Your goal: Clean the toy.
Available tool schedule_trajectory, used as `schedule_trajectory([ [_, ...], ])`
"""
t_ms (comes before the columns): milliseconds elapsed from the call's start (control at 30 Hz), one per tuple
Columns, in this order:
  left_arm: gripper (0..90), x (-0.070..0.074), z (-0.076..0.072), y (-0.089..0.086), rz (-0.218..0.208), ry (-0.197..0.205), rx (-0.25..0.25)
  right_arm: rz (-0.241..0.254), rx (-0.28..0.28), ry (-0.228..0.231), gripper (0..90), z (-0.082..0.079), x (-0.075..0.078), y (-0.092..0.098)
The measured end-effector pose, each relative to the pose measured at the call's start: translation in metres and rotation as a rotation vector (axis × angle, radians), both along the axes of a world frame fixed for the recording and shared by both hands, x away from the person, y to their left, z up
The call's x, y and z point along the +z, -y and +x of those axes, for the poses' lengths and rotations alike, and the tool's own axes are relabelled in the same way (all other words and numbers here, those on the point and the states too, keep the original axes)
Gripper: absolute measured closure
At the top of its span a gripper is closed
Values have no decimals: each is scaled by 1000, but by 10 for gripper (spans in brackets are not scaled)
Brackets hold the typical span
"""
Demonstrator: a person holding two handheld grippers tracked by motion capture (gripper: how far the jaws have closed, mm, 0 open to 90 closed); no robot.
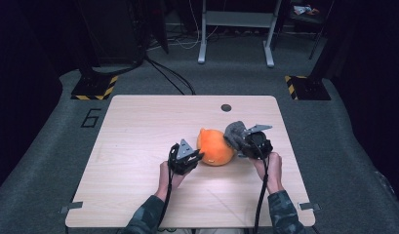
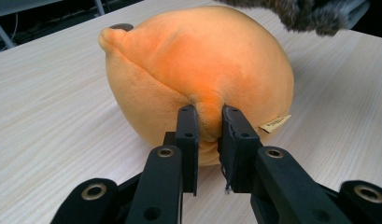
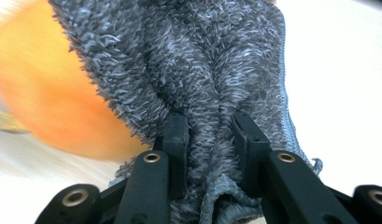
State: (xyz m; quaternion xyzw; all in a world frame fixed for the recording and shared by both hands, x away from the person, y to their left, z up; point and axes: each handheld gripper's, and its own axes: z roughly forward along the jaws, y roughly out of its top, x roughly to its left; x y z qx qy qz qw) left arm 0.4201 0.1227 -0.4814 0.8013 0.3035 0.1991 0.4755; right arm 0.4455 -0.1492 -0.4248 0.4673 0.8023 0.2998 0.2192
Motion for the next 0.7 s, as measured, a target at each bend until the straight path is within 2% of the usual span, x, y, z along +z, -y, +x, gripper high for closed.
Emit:
schedule_trajectory([
  [33,782,0,0,0,-1,0,0,0,24,13,698,-1,4,-6],
  [67,782,0,0,0,0,-1,0,7,44,8,698,-2,6,-13],
  [100,782,0,0,0,-1,0,1,-9,76,11,697,0,5,-19],
  [133,781,0,0,0,1,3,6,-18,82,-2,698,0,4,-24],
  [200,773,-1,1,-1,4,-1,5,-66,93,-10,699,6,-4,-33],
  [300,713,-2,2,-3,-10,-15,3,-32,77,-26,700,12,-8,-32],
  [367,627,-3,2,-4,13,-22,6,-33,71,-29,700,14,-8,-31],
  [533,520,-13,5,-4,36,-54,12,-36,77,-32,699,20,-8,-31],
  [600,481,-15,7,-1,51,-41,19,-34,75,-34,699,22,-9,-30],
  [700,472,-15,9,3,79,-25,19,-28,78,-41,699,25,-8,-30],
])
